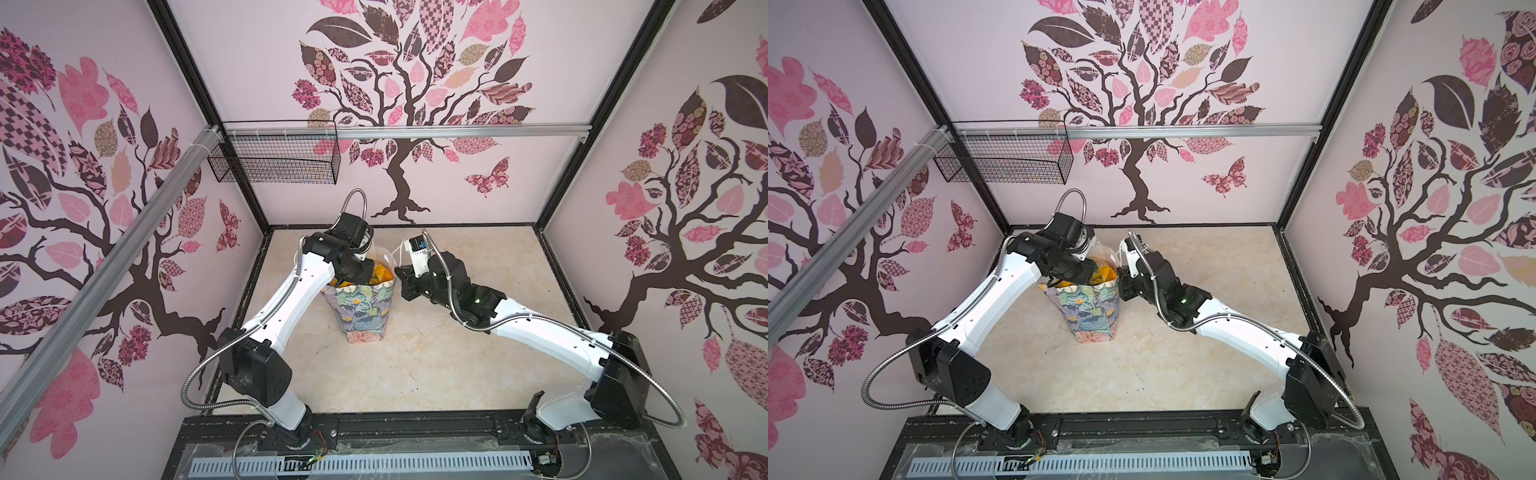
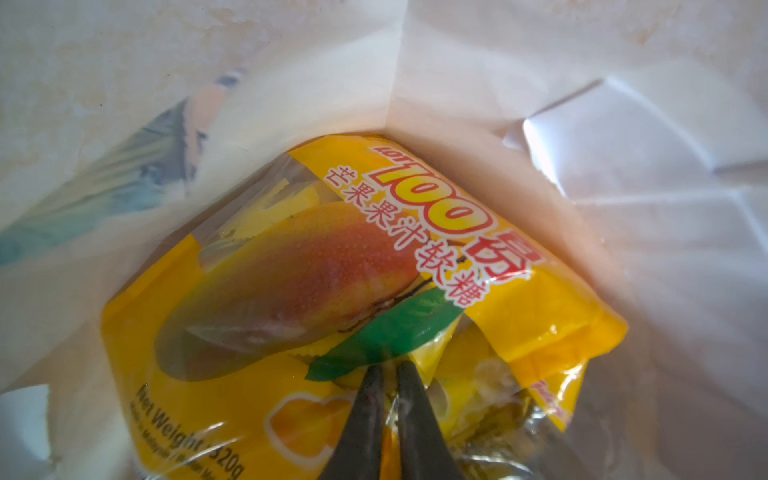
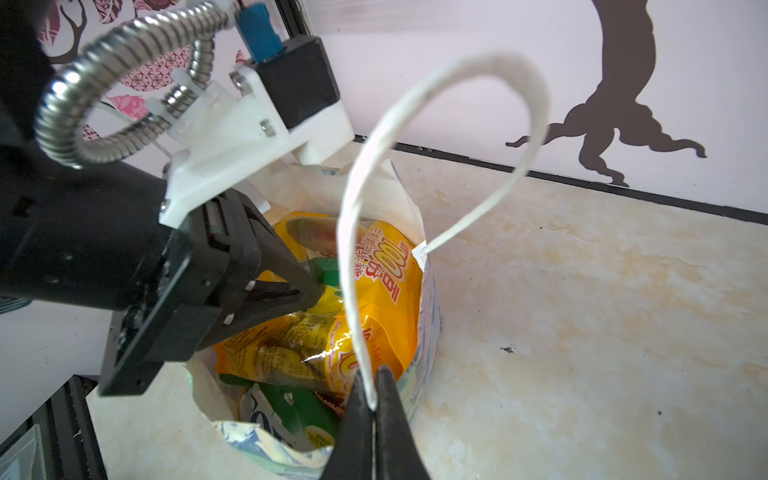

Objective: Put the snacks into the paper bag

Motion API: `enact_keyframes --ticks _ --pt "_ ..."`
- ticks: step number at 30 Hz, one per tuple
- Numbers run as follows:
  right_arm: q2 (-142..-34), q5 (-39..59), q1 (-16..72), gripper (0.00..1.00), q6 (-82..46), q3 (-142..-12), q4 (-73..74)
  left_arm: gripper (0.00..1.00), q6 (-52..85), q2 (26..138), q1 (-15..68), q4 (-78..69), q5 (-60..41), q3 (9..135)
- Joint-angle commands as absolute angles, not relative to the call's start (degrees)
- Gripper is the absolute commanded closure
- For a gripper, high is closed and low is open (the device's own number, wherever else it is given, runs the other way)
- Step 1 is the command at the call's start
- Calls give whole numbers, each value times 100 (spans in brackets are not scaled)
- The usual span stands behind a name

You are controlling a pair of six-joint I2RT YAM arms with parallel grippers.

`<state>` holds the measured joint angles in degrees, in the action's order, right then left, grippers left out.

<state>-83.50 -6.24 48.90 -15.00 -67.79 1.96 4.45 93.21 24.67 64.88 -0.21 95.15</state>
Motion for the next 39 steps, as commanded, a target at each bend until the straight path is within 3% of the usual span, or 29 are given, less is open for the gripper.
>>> enact_keyframes --ticks 1,4,7,11,12,19,25,26,27,28,31,32,34,39 --pt "-7838 -874 4835 100 -1406 -6779 386 78 554 9315 2571 6300 224 9584" --pt "-7649 -989 4784 100 -1372 -6673 391 48 729 8762 2563 5877 726 9580" --pt "-7432 -1156 4687 100 -1302 -6551 263 26 956 8127 2498 5536 1235 9494" --pt "-7021 -1252 4487 100 -1270 -6286 178 15 1147 7545 2192 5466 1209 9523" --pt "-6924 -1269 4450 100 -1262 -6214 160 8 1183 7484 2163 5533 1311 9600" --pt "-6415 -1866 4346 100 -858 -5928 -225 2 921 7569 1936 6015 1874 10502" --pt "-6021 -1880 4315 100 -810 -5915 -543 2 1129 7198 1679 5362 1952 9505" --pt "-5967 -1848 4315 90 -842 -5919 -586 2 1150 7159 1677 5313 2055 9352" --pt "-5919 -1805 4307 71 -863 -5934 -627 2 1160 7145 1674 5296 2130 9243" --pt "-5869 -1786 4315 60 -883 -5977 -678 2 1175 7131 1670 5269 2190 9130" --pt "-5722 -1867 4308 50 -989 -6200 -939 2 1262 7068 1650 5139 2380 8826" --pt "-5673 -1933 4314 38 -1050 -6286 -1054 2 1351 7022 1643 5046 2484 8723" --pt "-5549 -2111 4311 22 -1109 -6409 -1308 2 1440 6818 1644 4771 2617 8399" --pt "-5053 -3572 4309 8 -1436 -6428 -2000 2 1499 5997 1645 3381 3647 6856"
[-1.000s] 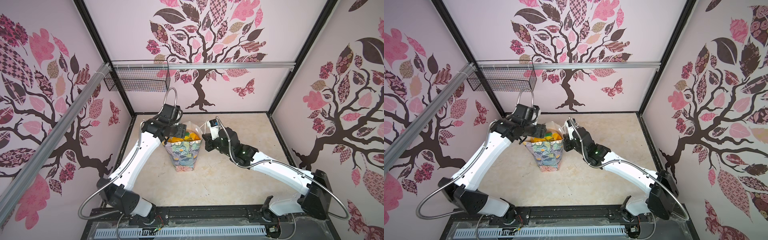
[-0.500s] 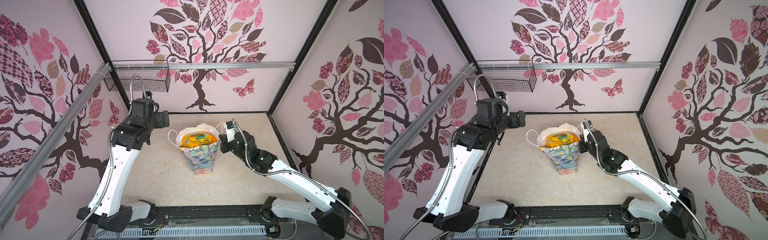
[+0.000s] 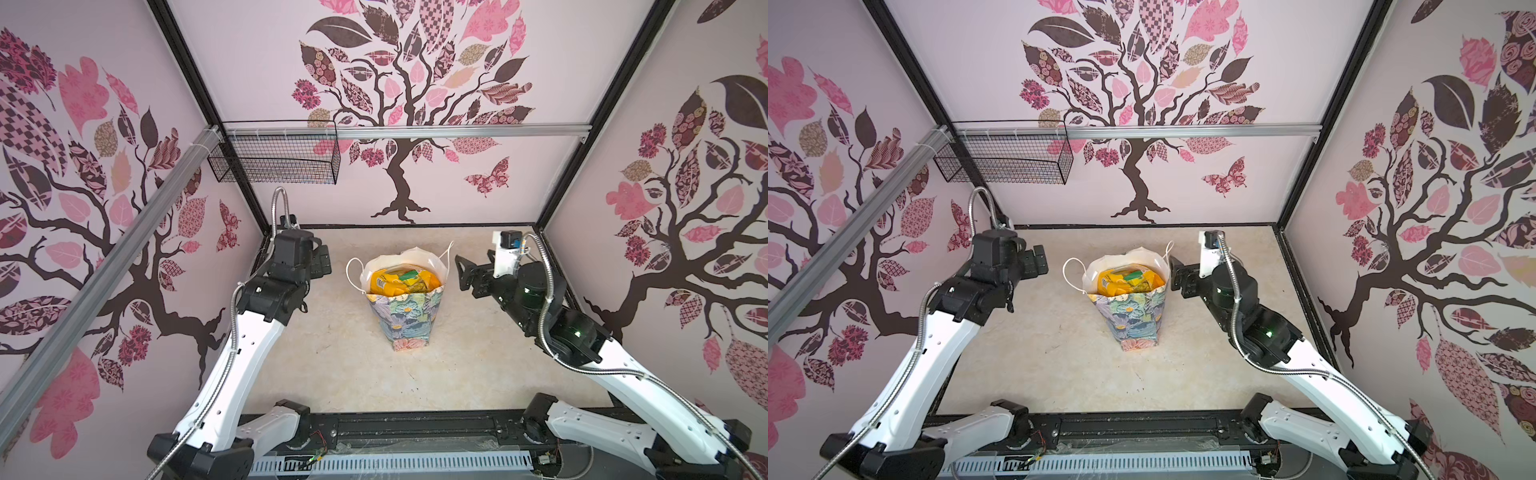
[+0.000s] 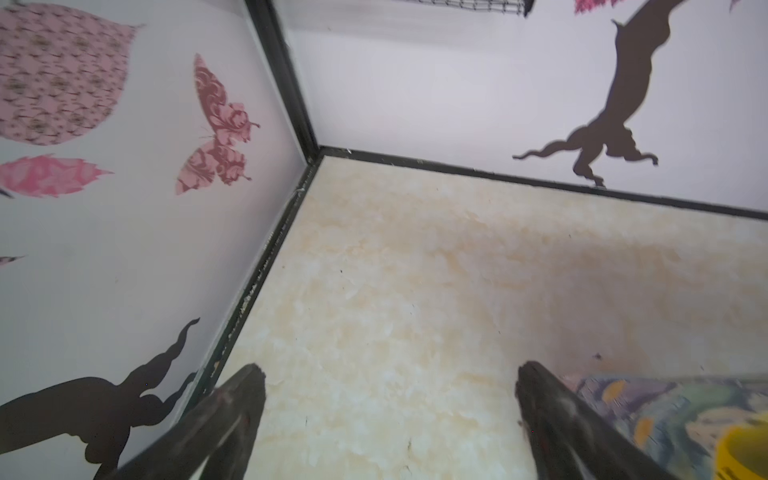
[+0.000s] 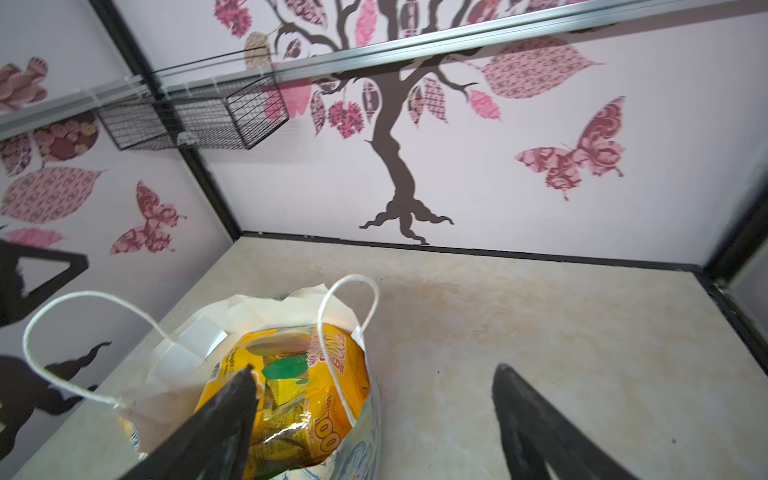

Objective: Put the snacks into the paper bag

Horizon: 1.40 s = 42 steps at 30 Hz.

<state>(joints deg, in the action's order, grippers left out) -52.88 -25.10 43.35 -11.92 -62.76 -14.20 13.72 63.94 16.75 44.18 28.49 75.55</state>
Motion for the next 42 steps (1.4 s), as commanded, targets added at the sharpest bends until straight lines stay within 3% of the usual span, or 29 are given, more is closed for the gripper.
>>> enact_keyframes --ticks 1,4,6,9,12,13,21,24,29,33,36,42 --pt "-4978 -3940 4302 7 -1455 -6362 -2104 2 1421 5842 1640 2937 3901 6410" --pt "-4888 -4864 4069 5 -1319 -5819 -1902 2 1220 5623 1635 1662 4552 5070" --pt "-4845 -4863 3448 2 -1283 -5201 -1421 2 1092 5629 1626 612 4646 4150" --pt "-4813 -3766 1904 0 -1268 -4125 -462 2 851 6026 1501 -873 4512 3141" --pt "-4935 -2581 559 0 -1510 -3026 652 2 1395 6433 842 -806 3430 3013" --pt "-5030 -2619 426 0 -1526 -2693 1156 2 1476 6559 640 -1046 3136 2911" --pt "-6328 -2722 417 0 -1226 -1317 4316 2 599 7265 460 -3222 2141 2166" --pt "-6970 -2385 421 0 -829 -1167 5312 2 441 7678 425 -4022 1752 2004" --pt "-8105 -1446 418 0 -347 -1174 6720 2 -21 7991 423 -3924 1359 2298" --pt "-9168 -1315 448 0 -169 -1134 8067 2 3 8835 277 -5300 1325 2102" --pt "-8786 -1492 457 0 -356 -1621 6424 2 339 8995 9 -5199 1272 2160" --pt "-8985 -1495 456 0 -302 -1539 6898 2 334 8917 9 -4987 1253 2193"
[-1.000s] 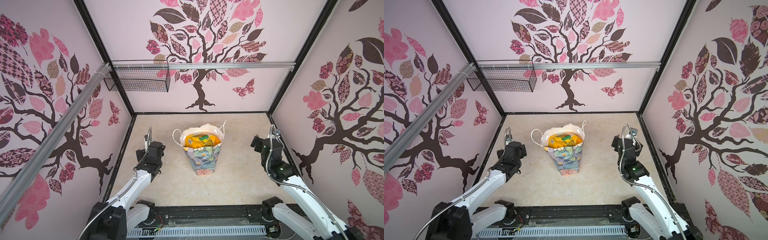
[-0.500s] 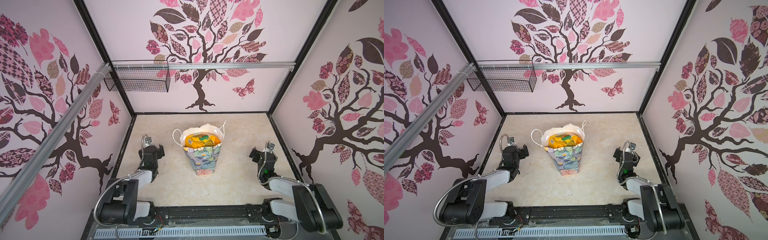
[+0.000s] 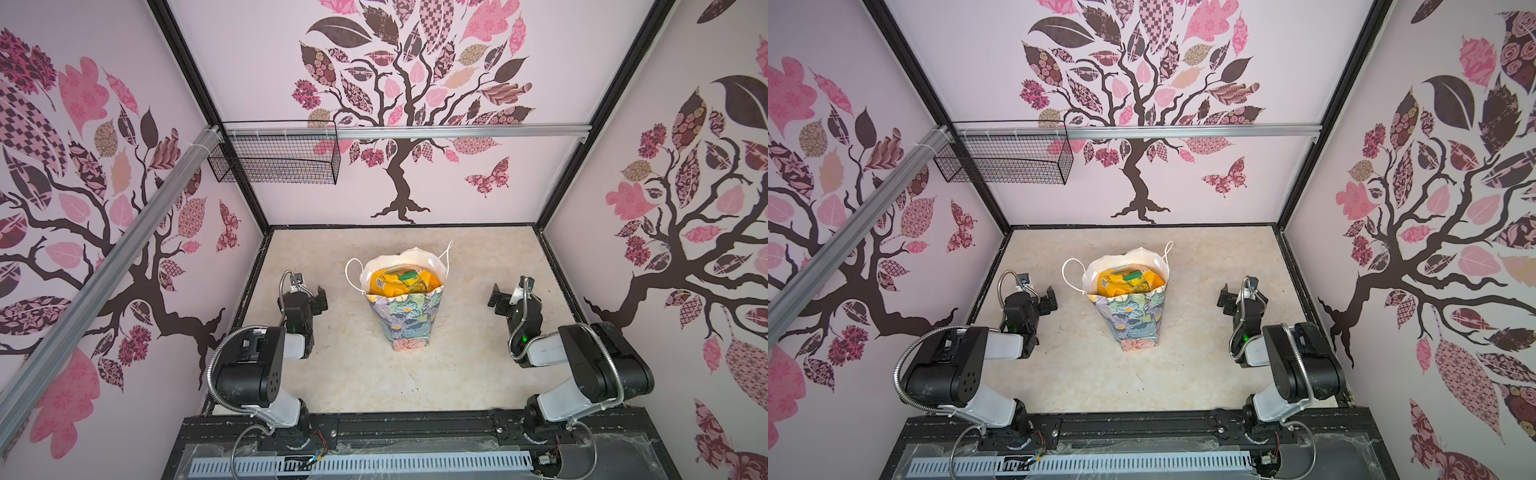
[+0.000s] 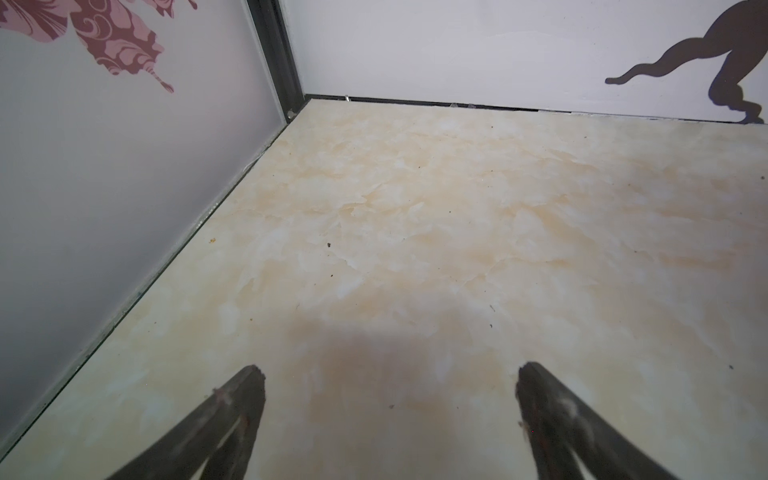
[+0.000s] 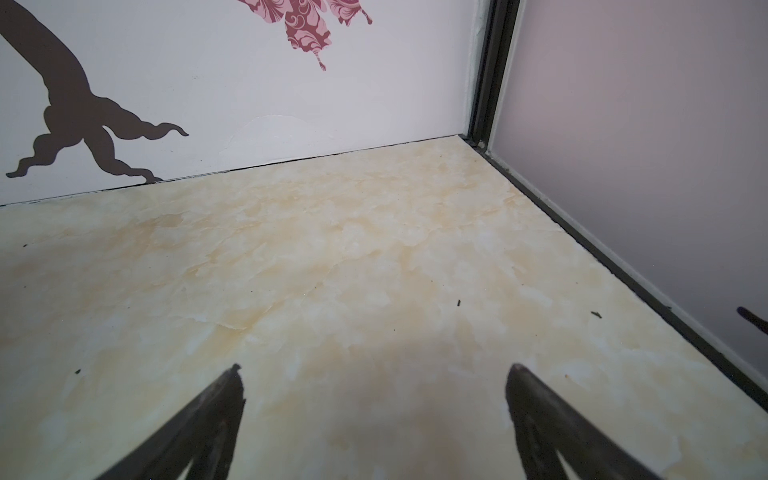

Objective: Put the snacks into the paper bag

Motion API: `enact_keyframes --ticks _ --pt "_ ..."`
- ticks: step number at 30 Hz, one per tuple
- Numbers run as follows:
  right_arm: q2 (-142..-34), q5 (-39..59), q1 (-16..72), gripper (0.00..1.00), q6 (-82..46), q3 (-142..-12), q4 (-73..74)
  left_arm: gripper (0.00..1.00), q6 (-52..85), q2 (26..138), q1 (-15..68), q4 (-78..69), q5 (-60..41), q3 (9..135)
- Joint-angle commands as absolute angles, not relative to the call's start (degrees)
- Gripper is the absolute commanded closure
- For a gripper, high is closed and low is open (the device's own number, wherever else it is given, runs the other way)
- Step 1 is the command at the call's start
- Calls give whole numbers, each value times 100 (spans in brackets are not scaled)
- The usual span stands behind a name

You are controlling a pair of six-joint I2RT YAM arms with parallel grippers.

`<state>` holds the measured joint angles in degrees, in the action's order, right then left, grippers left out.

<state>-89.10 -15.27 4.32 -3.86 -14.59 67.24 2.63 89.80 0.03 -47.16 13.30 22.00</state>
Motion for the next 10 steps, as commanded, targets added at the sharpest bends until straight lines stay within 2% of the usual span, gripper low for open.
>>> enact_keyframes --ticks 1,10 --pt "-8982 -1507 453 0 -308 -1576 6826 2 334 8902 9 -4955 1250 2189" --pt "-8988 -1496 451 0 -301 -1564 6843 2 325 8912 8 -4987 1249 2172"
